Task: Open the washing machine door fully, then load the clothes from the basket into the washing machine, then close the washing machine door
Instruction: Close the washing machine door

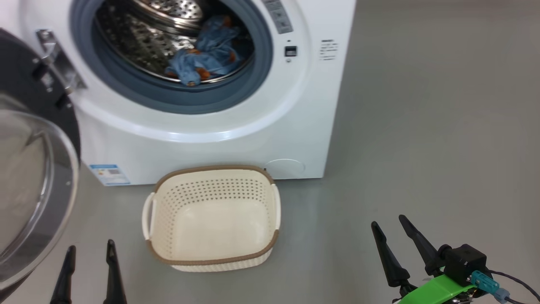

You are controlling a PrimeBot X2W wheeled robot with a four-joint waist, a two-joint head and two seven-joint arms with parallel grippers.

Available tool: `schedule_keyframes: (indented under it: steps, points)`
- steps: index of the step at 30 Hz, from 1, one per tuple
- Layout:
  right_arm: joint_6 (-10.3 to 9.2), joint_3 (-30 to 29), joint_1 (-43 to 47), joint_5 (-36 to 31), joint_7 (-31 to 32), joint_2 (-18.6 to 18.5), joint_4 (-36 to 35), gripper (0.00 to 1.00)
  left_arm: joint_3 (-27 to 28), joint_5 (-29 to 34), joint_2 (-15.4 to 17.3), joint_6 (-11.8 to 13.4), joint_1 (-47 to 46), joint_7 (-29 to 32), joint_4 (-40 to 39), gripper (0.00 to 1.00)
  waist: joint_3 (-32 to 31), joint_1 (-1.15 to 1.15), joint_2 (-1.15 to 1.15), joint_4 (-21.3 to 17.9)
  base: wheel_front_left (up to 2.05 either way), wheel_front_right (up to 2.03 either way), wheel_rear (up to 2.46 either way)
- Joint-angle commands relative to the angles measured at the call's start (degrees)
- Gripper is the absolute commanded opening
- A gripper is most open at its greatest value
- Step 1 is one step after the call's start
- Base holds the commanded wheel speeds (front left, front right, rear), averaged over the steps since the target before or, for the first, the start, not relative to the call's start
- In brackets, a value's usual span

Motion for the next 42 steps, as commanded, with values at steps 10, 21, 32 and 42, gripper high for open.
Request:
schedule_keyframes:
  steps: [10,21,32,42]
  points:
    - [0.16,0.9,-0.5,-0.8,-0.7,-0.6,-1.7,1.00,2.4,-1.3,0.2,0.8,-2.8,-0.3,-2.3,1.00,1.3,0.00,0.00,9.7,0.00,0.00,0.00]
    - [0.16,0.8,-1.1,-1.2,-0.7,-1.2,-1.7,1.00,1.6,-2.6,0.2,1.9,-3.3,-0.3,-2.3,1.00,2.0,0.00,0.00,16.5,0.00,0.00,0.00]
    - [0.16,1.0,-1.9,-1.5,-0.7,-1.6,-1.3,1.00,1.5,-4.0,0.2,3.3,-3.1,-0.3,-2.2,1.00,1.7,0.00,0.00,20.2,0.00,0.00,0.00]
    - [0.16,1.1,-1.8,-1.6,-0.7,-2.0,-0.9,1.00,1.9,-4.9,0.2,4.1,-2.8,-0.3,-1.8,1.00,1.3,0.00,0.00,23.0,0.00,0.00,0.00]
